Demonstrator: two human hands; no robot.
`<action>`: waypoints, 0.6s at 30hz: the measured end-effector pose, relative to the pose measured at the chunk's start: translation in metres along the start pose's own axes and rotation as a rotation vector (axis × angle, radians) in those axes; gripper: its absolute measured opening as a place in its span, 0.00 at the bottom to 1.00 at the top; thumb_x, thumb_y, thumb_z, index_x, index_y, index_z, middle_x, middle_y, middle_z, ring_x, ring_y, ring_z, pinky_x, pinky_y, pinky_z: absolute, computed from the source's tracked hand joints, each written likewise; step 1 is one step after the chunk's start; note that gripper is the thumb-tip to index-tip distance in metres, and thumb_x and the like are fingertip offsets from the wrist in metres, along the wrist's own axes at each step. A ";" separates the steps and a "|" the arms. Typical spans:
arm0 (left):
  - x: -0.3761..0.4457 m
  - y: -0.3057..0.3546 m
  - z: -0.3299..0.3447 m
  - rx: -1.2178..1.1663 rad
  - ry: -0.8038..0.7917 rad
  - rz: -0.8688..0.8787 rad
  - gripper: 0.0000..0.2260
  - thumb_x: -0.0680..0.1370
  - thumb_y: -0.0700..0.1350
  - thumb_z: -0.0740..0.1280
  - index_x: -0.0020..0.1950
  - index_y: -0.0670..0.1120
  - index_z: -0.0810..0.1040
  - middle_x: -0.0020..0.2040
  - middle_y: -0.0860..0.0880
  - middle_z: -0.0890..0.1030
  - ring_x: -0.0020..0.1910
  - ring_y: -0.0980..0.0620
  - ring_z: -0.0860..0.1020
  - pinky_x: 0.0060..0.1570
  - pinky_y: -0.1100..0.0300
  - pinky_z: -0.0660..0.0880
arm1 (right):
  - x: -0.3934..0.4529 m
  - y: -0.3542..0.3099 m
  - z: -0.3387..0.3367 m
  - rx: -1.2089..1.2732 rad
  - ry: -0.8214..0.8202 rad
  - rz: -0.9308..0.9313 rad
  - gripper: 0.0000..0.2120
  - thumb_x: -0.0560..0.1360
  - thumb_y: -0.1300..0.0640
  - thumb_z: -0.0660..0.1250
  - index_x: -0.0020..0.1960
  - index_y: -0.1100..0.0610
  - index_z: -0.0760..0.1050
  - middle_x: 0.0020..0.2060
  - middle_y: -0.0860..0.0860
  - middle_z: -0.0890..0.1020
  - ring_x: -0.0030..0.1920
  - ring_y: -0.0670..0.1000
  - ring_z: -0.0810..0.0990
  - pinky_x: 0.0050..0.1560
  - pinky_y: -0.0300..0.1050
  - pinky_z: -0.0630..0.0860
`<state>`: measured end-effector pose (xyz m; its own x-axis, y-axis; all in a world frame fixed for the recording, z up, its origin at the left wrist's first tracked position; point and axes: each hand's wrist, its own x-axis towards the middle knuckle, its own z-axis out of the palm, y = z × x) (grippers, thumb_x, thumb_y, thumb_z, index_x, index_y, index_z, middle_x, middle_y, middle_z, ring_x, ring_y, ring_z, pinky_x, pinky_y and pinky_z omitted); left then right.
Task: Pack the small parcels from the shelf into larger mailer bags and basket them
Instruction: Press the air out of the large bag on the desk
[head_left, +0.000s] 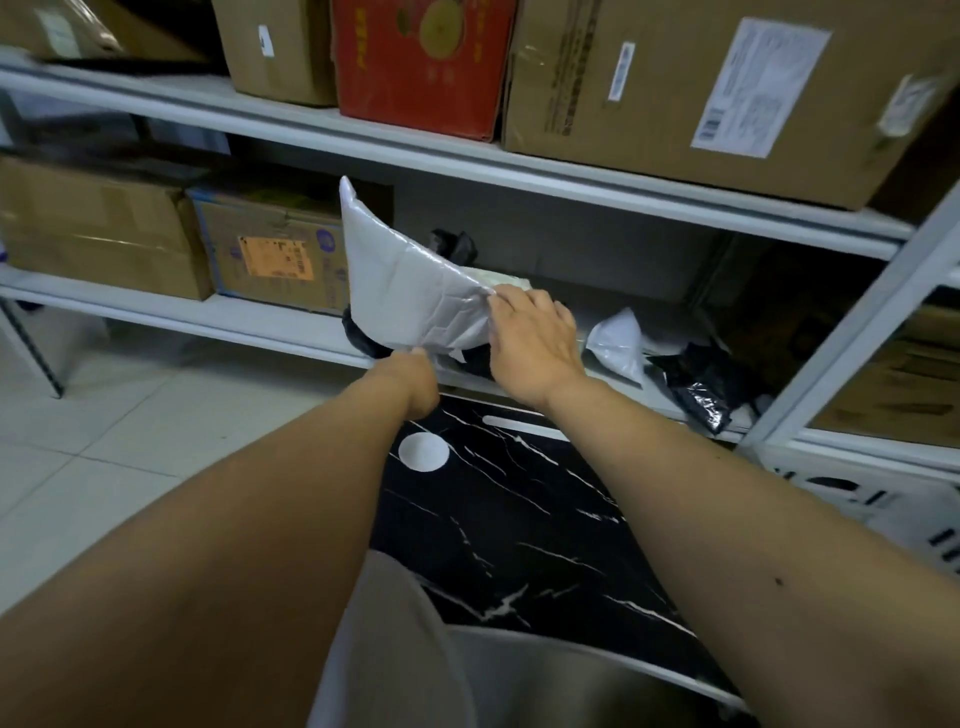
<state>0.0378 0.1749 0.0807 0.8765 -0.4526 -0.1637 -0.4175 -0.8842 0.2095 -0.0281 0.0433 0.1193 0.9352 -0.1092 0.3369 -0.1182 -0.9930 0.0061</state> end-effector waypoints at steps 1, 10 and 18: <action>-0.007 0.005 -0.002 0.003 0.007 0.013 0.15 0.78 0.36 0.58 0.65 0.37 0.68 0.65 0.37 0.71 0.61 0.39 0.73 0.59 0.50 0.73 | -0.009 0.005 -0.010 -0.007 0.015 0.001 0.22 0.77 0.58 0.59 0.72 0.54 0.66 0.70 0.47 0.66 0.68 0.53 0.64 0.72 0.55 0.58; -0.062 0.069 -0.002 -0.001 -0.033 0.085 0.25 0.77 0.37 0.58 0.74 0.42 0.59 0.67 0.35 0.70 0.63 0.38 0.72 0.61 0.48 0.72 | -0.097 0.065 -0.064 -0.128 0.037 0.115 0.25 0.75 0.57 0.61 0.72 0.55 0.65 0.72 0.47 0.65 0.69 0.53 0.63 0.73 0.54 0.56; -0.098 0.135 0.027 -0.008 -0.153 0.195 0.29 0.79 0.37 0.56 0.79 0.42 0.50 0.71 0.36 0.67 0.66 0.39 0.71 0.59 0.52 0.70 | -0.186 0.079 -0.046 -0.311 -0.022 0.146 0.19 0.76 0.56 0.58 0.66 0.55 0.71 0.62 0.51 0.71 0.63 0.53 0.67 0.72 0.61 0.53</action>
<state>-0.1109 0.0964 0.0986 0.7330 -0.6270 -0.2637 -0.5723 -0.7780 0.2590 -0.2266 -0.0125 0.1005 0.9074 -0.2531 0.3354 -0.3441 -0.9058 0.2473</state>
